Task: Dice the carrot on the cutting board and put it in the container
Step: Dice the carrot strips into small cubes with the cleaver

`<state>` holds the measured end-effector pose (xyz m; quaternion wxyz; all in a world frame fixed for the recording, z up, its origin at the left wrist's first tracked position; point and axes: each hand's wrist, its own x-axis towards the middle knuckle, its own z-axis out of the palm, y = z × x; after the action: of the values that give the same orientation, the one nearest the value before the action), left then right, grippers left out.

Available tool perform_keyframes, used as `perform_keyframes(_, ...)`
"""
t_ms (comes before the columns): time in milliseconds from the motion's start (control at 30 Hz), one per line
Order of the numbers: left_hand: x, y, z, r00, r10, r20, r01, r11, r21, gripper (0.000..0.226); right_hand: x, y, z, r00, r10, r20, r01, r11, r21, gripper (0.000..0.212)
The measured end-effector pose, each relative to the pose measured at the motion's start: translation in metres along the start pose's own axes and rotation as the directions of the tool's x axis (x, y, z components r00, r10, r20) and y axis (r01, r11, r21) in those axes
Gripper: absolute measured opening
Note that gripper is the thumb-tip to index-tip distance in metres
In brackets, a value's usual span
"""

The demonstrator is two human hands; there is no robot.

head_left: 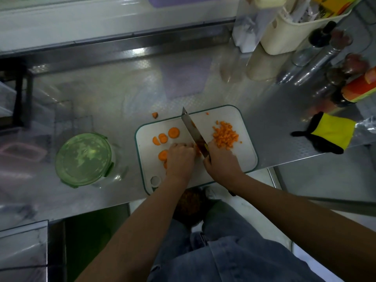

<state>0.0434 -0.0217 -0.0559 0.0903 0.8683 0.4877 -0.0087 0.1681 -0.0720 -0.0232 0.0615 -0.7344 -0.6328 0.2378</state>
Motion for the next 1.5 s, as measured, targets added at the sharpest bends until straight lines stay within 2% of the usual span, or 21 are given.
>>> perform_keyframes(167, 0.000, -0.001, 0.000, 0.999, 0.005, -0.052, -0.007, 0.999, -0.033, 0.020, 0.001, 0.002, 0.009, 0.999, 0.025, -0.028, -0.024, 1.000, 0.015, 0.021)
perform_keyframes(300, 0.000, -0.006, 0.006, 0.996, 0.016, -0.085, -0.028, 0.990, -0.141, 0.014, 0.009, 0.004, 0.009, 0.996, 0.065, -0.062, -0.061, 0.995, 0.074, 0.018)
perform_keyframes(433, 0.000, -0.008, 0.011, 0.994, -0.035, -0.103, 0.011, 0.974, -0.228, 0.011, 0.005, 0.008, 0.002, 0.996, 0.054, -0.068, -0.048, 0.995, 0.087, 0.021)
perform_keyframes(700, -0.003, -0.007, 0.010, 0.993, -0.066, -0.101, 0.041, 0.972, -0.232, 0.012, -0.003, 0.004, 0.000, 0.999, 0.008, -0.051, -0.004, 0.997, 0.072, 0.014)
perform_keyframes(900, -0.004, -0.003, 0.004, 0.992, -0.084, -0.090, 0.062, 0.972, -0.225, 0.012, -0.006, 0.001, 0.003, 0.999, 0.025, -0.022, -0.024, 0.998, 0.064, 0.010)
perform_keyframes(1167, -0.004, -0.004, 0.008, 0.988, -0.060, -0.139, 0.013, 0.948, -0.319, 0.010, -0.004, -0.001, 0.018, 0.997, 0.065, 0.030, -0.067, 0.997, 0.047, 0.032)
perform_keyframes(1367, -0.003, -0.005, 0.009, 0.992, -0.072, -0.106, 0.031, 0.937, -0.347, 0.006, 0.005, -0.002, 0.018, 0.993, 0.104, -0.054, -0.096, 0.985, 0.142, 0.021)
perform_keyframes(1500, -0.003, -0.007, 0.009, 0.995, -0.034, -0.095, 0.000, 0.944, -0.331, 0.011, 0.006, 0.001, 0.013, 0.995, 0.084, -0.051, -0.077, 0.987, 0.139, 0.020)
